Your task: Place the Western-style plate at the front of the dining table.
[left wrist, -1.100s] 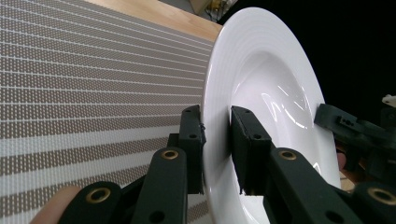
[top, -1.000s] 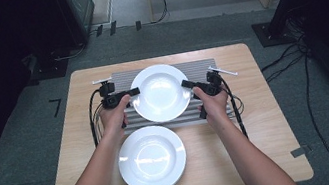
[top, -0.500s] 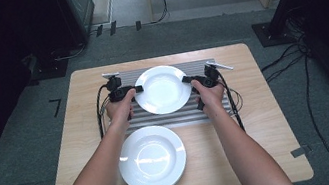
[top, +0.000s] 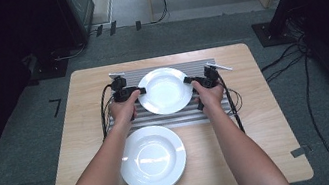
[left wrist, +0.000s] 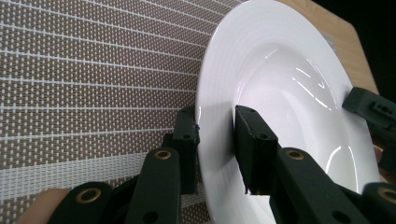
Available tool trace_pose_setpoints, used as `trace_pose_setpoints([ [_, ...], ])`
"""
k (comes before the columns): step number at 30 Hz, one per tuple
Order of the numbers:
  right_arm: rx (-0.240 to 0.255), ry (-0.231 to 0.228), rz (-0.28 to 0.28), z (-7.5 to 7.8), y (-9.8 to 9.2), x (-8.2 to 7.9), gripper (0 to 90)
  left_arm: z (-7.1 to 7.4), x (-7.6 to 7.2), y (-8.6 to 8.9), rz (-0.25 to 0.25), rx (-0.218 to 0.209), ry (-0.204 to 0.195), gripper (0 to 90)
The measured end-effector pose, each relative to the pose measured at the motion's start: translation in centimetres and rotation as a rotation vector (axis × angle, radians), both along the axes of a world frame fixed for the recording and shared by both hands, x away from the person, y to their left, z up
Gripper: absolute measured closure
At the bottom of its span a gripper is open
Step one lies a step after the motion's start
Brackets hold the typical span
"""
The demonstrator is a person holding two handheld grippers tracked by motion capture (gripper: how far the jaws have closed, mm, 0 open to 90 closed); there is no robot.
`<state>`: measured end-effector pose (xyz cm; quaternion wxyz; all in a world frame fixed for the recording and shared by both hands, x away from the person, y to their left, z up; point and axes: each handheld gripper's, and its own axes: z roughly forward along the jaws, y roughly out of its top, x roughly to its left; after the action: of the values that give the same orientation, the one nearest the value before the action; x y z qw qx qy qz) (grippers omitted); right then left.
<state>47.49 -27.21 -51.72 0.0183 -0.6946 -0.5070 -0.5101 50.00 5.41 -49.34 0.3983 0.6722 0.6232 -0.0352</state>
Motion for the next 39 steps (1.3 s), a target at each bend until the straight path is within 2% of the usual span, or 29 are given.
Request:
trace_pose_setpoints([
  [2, -0.019, 0.003, 0.002, -0.2, 0.2, 0.0, 76.3, -0.1, 0.0, -0.1, 0.001, 0.021, -0.003, 70.7],
  [7, -0.016, -0.005, -0.008, -0.3, 0.2, 0.1, 76.8, -0.2, -0.1, -0.2, -0.015, 0.039, -0.017, 69.6],
  [10, -0.036, -0.030, 0.003, -0.4, 0.2, 0.0, 76.4, -0.1, -0.2, -0.4, -0.020, 0.060, -0.034, 68.9],
  [13, -0.096, -0.073, 0.029, -0.3, 0.4, -0.1, 75.3, -0.1, -0.3, -0.6, -0.055, 0.101, -0.059, 65.5],
  [16, -0.132, -0.094, 0.042, -0.2, 0.5, -0.3, 71.6, 0.0, -0.3, -0.4, -0.070, 0.134, -0.054, 50.2],
  [17, -0.161, -0.099, 0.043, -0.2, 0.5, -0.2, 66.2, 0.1, -0.4, -0.2, -0.068, 0.145, -0.054, 44.5],
  [19, -0.212, -0.119, 0.041, 0.0, 0.3, -0.4, 65.0, 0.2, -0.5, 0.1, -0.056, 0.183, -0.047, 33.9],
  [20, -0.216, -0.124, 0.040, 0.2, 0.2, -0.4, 63.0, 0.3, -0.6, 0.3, -0.050, 0.187, -0.048, 29.7],
  [23, -0.217, -0.139, 0.014, 0.8, -0.2, -0.4, 48.4, 0.5, -1.1, 0.9, -0.041, 0.149, -0.051, 22.1],
  [25, -0.219, -0.136, 0.025, 1.2, -0.5, -0.5, 41.1, 0.7, -1.4, 1.1, -0.051, 0.127, -0.063, 18.3],
  [26, -0.240, -0.135, 0.029, 1.4, -0.5, -0.6, 38.0, 1.0, -1.7, 1.3, -0.055, 0.116, -0.075, 17.9],
  [27, -0.288, -0.142, 0.040, 1.8, -0.6, -0.9, 37.9, 1.2, -1.9, 1.5, -0.058, 0.105, -0.085, 17.4],
  [28, -0.302, -0.164, 0.053, 2.2, -0.6, -1.1, 36.0, 1.4, -2.2, 1.8, -0.057, 0.100, -0.098, 16.7],
  [30, -0.293, -0.210, 0.061, 3.0, -0.8, -1.5, 34.0, 2.0, -2.7, 2.4, -0.031, 0.096, -0.128, 16.6],
  [31, -0.290, -0.221, 0.078, 3.3, -0.8, -1.8, 31.6, 2.2, -2.9, 2.7, -0.027, 0.086, -0.134, 16.6],
  [33, -0.306, -0.239, 0.080, 3.7, -0.8, -2.4, 33.2, 2.7, -3.3, 3.2, -0.029, 0.053, -0.150, 15.7],
  [34, -0.314, -0.241, 0.085, 3.8, -0.7, -2.6, 32.6, 2.9, -3.6, 3.4, -0.041, 0.050, -0.168, 13.3],
  [37, -0.318, -0.259, 0.105, 4.3, -0.4, -3.5, 32.4, 3.5, -4.5, 3.3, -0.058, 0.100, -0.199, 12.5],
  [39, -0.318, -0.255, 0.116, 4.6, -0.2, -4.0, 31.0, 3.6, -5.1, 3.1, -0.079, 0.157, -0.225, 11.2],
])
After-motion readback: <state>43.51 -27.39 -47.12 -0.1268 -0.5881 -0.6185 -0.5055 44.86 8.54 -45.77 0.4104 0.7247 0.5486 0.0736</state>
